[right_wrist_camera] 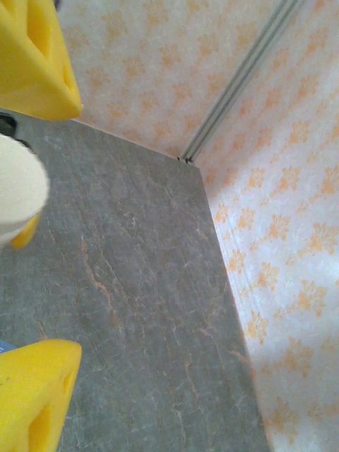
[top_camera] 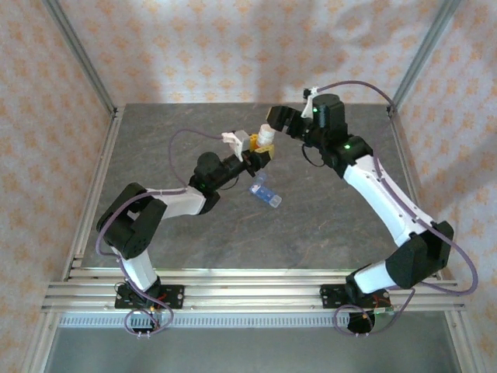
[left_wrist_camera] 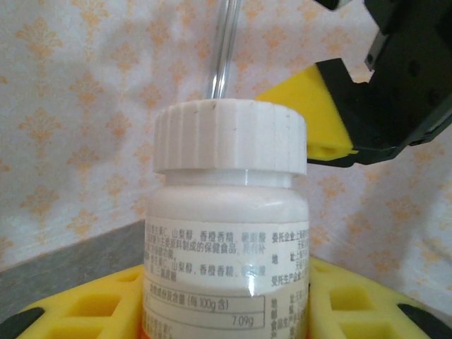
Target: Sort the pills into containers
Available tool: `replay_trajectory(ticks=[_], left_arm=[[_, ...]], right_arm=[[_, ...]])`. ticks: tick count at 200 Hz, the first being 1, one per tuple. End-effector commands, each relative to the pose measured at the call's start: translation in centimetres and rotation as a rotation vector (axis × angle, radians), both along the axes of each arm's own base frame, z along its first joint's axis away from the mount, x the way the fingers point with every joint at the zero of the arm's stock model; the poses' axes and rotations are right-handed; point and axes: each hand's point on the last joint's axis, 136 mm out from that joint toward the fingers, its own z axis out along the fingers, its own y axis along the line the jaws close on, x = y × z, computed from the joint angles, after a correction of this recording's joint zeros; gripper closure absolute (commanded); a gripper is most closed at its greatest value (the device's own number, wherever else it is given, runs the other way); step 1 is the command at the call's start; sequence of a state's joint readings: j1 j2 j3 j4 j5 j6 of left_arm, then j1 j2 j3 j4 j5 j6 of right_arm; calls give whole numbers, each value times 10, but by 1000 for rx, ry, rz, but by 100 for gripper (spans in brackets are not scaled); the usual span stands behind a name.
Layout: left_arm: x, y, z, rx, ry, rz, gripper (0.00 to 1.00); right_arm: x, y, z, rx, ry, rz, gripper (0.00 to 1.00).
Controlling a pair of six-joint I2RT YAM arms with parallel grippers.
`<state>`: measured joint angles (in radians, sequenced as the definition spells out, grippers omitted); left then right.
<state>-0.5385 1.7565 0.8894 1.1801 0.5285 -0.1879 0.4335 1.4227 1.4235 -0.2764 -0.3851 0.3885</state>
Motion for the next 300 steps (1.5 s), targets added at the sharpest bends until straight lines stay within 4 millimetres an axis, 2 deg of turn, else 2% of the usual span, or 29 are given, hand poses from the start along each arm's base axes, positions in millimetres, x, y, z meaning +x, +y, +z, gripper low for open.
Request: replay_trajectory(ticks=[1,24,45,83,140,158,187,210,247,277,300], left_arm=[[-12,-6,34,-85,-41,-183,100],[-19,-12,43,-114,13,-331,100],[-23,-16,47,-120,38,-394,100],[-27,-20,48,-134,80,-449,100],[-26,-23,51,-141,91,-469,100],[-26,-23,51,-143,93,-473,100],[-26,-23,53,-145,91,-476,100],[-25,-23,55,-149,89,-474,100],[-21,-20,56,-153,69,-421,100],[-14,-5,52,-127,-6,-256,100],[-14,2,50,-98,-54,-151,100]], right_arm=[[-21,6,35,9,-99,177,18],[-30,14,39,25,-126,352,18],[-34,24,39,21,-126,452,18],[-30,36,38,50,-100,517,21],[-26,40,18,53,-45,531,31],[-26,40,15,53,-37,527,40],[-25,39,10,55,-22,519,61],[-24,39,6,55,-8,513,69],[-19,33,-1,49,10,415,71],[-10,29,-18,16,56,258,71],[-9,34,-31,-2,75,189,72]])
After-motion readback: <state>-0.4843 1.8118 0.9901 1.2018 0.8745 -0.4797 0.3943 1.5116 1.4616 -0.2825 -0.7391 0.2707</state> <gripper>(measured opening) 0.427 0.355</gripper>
